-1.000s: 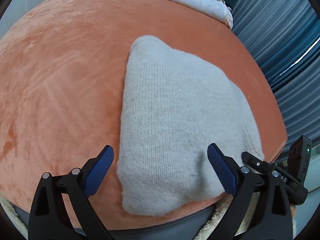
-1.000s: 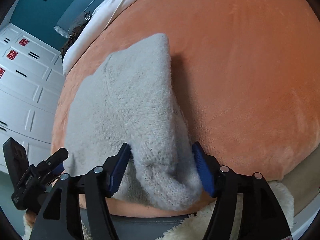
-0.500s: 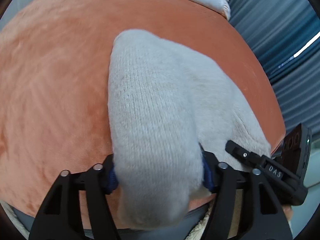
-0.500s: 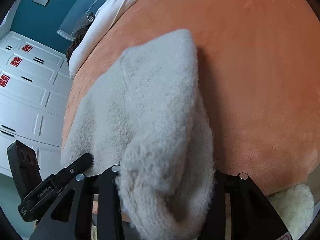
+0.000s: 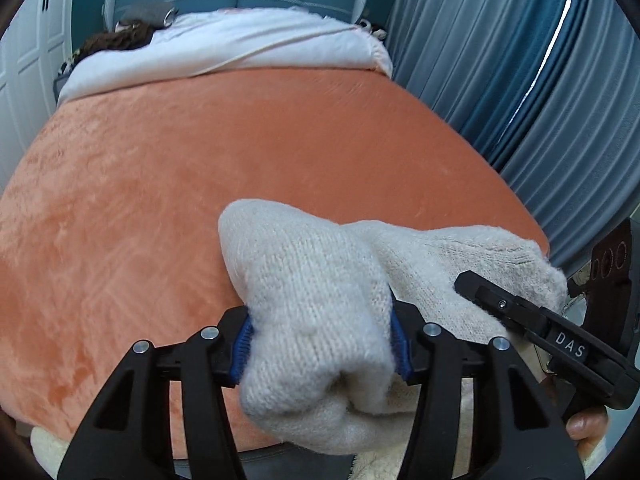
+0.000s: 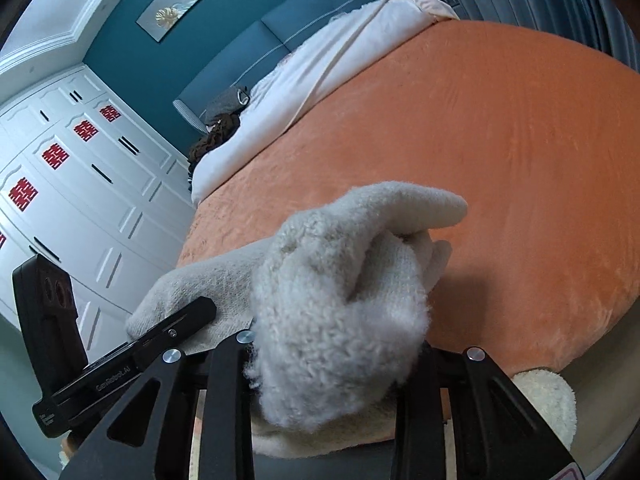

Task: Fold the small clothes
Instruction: 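Grasp the sweater end with the left tool and fold it over the stack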

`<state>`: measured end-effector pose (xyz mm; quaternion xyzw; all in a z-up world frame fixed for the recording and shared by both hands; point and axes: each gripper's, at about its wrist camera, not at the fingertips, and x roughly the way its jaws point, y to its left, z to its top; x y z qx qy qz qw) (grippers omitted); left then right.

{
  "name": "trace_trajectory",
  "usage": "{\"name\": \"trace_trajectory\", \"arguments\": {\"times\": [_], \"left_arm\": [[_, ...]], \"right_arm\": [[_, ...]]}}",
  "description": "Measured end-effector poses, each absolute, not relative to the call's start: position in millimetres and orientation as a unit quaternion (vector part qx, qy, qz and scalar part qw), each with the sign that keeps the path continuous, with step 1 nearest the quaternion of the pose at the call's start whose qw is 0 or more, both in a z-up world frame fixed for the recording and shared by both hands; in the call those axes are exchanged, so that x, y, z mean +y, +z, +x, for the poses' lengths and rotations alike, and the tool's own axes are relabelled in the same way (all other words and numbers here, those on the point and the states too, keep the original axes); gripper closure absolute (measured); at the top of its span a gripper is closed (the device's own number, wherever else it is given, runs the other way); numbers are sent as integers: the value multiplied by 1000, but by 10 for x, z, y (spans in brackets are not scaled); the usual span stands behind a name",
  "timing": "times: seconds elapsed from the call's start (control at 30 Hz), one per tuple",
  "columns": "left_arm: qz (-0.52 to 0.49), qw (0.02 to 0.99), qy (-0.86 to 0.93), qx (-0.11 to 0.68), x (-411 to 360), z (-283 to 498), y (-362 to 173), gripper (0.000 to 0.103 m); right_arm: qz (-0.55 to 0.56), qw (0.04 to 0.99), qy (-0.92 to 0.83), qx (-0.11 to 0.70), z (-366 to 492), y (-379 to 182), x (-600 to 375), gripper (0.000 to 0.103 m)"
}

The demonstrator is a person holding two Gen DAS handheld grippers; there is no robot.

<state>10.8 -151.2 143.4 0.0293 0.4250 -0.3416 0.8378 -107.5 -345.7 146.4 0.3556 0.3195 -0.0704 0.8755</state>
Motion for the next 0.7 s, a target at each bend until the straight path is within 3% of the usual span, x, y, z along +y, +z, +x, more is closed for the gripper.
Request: {"name": "trace_trajectory", "arguments": {"times": [0.3,0.7], "left_arm": [[22,861,-363,355,-1350,-10,2050,52],[24,914,-361,185,-541,66,3099,52]], "right_arm": [[307,917,-70,246,-1222,2116,-3358,76],[180,979,8,97,-846,3190,-2665,77]]}}
